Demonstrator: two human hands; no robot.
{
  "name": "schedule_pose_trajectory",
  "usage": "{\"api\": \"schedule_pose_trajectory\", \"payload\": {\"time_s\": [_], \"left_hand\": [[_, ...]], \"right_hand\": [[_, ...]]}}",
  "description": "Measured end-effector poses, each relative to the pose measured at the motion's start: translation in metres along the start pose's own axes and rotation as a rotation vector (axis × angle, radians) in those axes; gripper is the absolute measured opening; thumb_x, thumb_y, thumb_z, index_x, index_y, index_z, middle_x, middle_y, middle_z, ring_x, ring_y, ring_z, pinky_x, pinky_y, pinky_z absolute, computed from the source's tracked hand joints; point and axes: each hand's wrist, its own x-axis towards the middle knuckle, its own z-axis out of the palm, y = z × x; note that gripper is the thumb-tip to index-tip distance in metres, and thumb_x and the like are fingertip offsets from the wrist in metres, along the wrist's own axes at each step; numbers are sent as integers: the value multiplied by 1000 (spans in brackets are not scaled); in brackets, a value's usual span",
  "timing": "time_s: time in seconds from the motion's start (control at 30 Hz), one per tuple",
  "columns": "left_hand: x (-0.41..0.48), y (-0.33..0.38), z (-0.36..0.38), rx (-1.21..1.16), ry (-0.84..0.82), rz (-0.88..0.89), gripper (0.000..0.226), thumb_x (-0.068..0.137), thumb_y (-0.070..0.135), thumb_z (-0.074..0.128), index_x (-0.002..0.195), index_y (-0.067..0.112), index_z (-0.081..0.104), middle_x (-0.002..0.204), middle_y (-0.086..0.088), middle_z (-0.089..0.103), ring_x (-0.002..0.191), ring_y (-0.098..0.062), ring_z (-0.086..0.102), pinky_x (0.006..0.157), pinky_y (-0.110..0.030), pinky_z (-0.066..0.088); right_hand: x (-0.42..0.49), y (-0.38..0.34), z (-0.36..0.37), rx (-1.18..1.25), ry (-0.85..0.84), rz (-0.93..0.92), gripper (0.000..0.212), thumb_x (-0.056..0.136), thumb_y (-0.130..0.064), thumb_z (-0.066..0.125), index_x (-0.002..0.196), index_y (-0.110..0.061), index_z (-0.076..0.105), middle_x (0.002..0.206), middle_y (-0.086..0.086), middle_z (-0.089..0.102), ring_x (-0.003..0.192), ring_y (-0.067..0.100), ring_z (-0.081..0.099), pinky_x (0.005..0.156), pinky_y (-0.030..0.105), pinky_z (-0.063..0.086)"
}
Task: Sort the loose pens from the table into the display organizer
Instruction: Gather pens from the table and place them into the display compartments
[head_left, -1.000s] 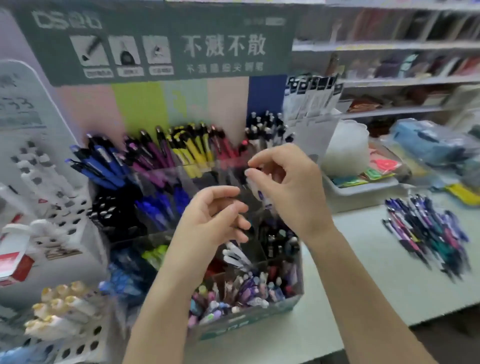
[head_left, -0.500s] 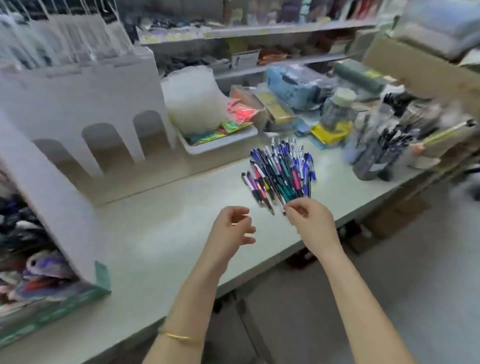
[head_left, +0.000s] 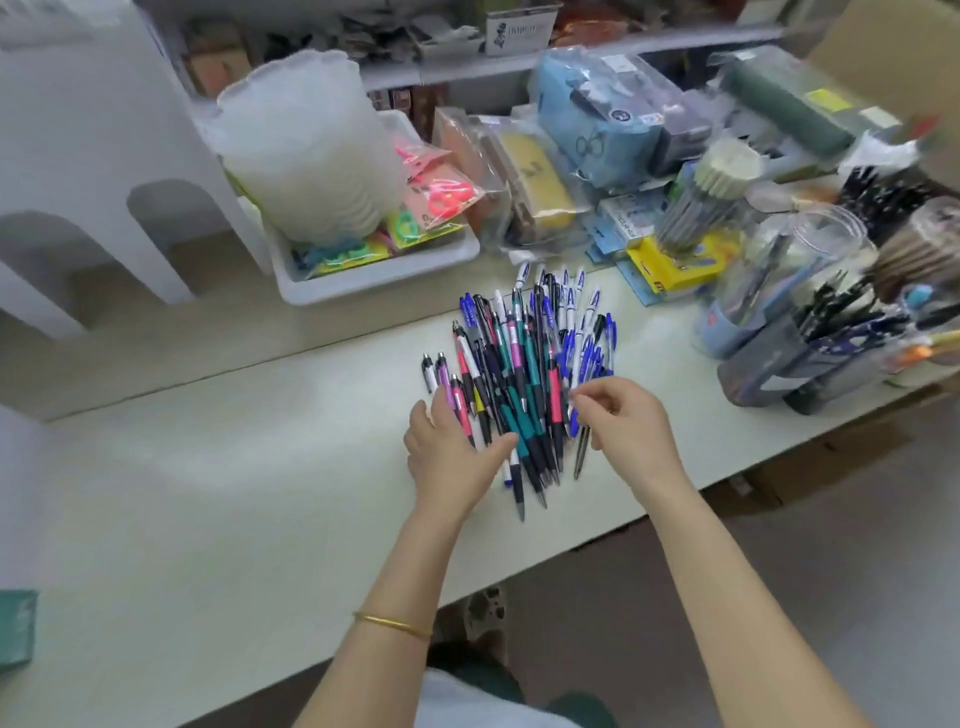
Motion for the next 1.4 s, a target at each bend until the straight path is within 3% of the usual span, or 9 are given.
{"api": "schedule_pose_trajectory", "payload": {"time_s": [0.13,0.23,0.63,0.9,1.07,1.17,1.27,1.4], "left_hand": [[9,5,12,116,65,-2,111,76,62,68,154,18,2,161,-9,4,147,-28,6,118,-42,15],[11,5,15,144,79,1,113,75,60,71,154,21,1,161,-6,3,147,-27,5,118,-42,14],[28,24,21,51,145,-132,100,79,41,66,155,28,3,161,-7,3,145,-26,6,116,-44,14],[51,34,10,176,28,-138,98,79,39,62,154,35,-1,162,-9,-6,146,-29,0,115,-47,13],[55,34,11,156,78,-129,84,86,36,54,155,31,5,162,-8,-2,145,-27,2,114,-46,13],[56,32,12,138,100,-113,78,92,47,49,155,32,5,163,-6,0,145,-25,2,115,-46,11],[57,32,14,192,83,-114,89,86,69,44,155,32,2,163,-5,-3,147,-25,1,116,-46,10],[64,37,19,221,174,-150,85,89,66,43,155,27,5,162,-8,3,145,-26,6,115,-45,13]], "right_hand": [[39,-6,6,58,-41,-12,15,92,-11,56,86,-22,64,75,-2,62,67,11,56,65,28,46],[55,-12,14,97,-67,-29,17,93,-10,54,91,-23,64,75,-3,61,63,9,52,61,25,42],[99,-36,21,97,-212,-109,18,94,-8,51,96,-21,63,84,0,63,65,7,52,60,19,41],[122,-43,26,92,-309,-120,17,94,-9,51,95,-20,64,86,10,64,64,13,51,61,28,46],[132,-47,30,84,-350,-128,17,94,-8,49,95,-18,64,80,5,61,61,12,50,61,27,45],[139,-47,32,74,-358,-133,18,94,-8,49,94,-19,64,81,7,62,62,13,50,63,29,46],[144,-47,34,76,-366,-132,18,94,-9,50,93,-19,64,79,6,62,61,12,50,62,28,46],[147,-47,39,84,-379,-134,17,95,-10,51,94,-19,65,79,5,62,62,11,52,63,26,45]]}}
